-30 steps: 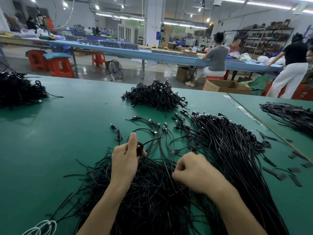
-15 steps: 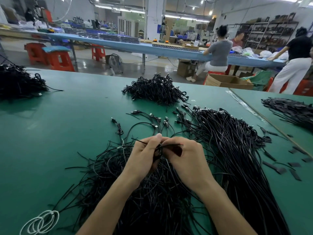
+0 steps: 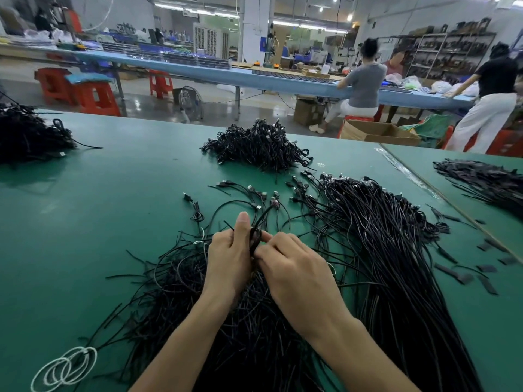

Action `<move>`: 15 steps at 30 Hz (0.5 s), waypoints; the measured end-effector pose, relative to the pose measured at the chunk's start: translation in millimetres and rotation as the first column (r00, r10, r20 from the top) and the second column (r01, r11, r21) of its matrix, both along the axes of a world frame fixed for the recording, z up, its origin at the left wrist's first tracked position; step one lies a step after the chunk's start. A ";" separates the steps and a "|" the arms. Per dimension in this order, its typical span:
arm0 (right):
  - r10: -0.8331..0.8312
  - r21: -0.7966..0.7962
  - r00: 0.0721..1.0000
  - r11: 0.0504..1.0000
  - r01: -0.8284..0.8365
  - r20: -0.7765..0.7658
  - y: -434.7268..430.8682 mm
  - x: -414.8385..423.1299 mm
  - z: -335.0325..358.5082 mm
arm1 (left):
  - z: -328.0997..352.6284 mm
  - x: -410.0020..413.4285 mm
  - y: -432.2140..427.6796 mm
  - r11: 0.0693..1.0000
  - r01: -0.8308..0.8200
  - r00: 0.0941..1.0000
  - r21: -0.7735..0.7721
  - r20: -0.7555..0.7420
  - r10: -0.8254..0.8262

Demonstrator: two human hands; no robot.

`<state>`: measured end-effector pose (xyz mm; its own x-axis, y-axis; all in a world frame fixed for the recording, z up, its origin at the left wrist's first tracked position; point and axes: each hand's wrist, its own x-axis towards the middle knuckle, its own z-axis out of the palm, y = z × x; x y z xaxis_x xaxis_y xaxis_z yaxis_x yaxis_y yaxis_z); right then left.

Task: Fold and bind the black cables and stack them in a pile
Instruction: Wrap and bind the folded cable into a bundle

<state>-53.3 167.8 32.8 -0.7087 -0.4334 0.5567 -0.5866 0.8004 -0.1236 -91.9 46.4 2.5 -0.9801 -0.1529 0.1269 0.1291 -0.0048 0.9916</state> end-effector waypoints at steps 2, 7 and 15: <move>0.036 0.079 0.997 0.996 -0.031 -0.061 3.1 0.2 1.4 | 0.5 1.3 0.6 1.000 -0.001 1.000 0.014 0.023 0.001; 0.181 0.273 0.977 0.951 -0.144 -0.115 19.8 -6.9 11.9 | 2.4 4.4 1.6 0.968 0.245 0.940 0.062 0.228 -0.252; 0.118 -0.033 0.921 0.993 -0.114 0.371 31.3 -14.8 17.5 | 8.8 8.6 -2.4 0.859 0.499 0.772 0.116 0.390 -0.501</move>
<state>-68.0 199.0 50.4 -0.8105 -0.5209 0.2679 -0.5857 0.7267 -0.3589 -83.2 44.0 11.2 -0.8831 0.3734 -0.2840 -0.2926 0.0348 0.9556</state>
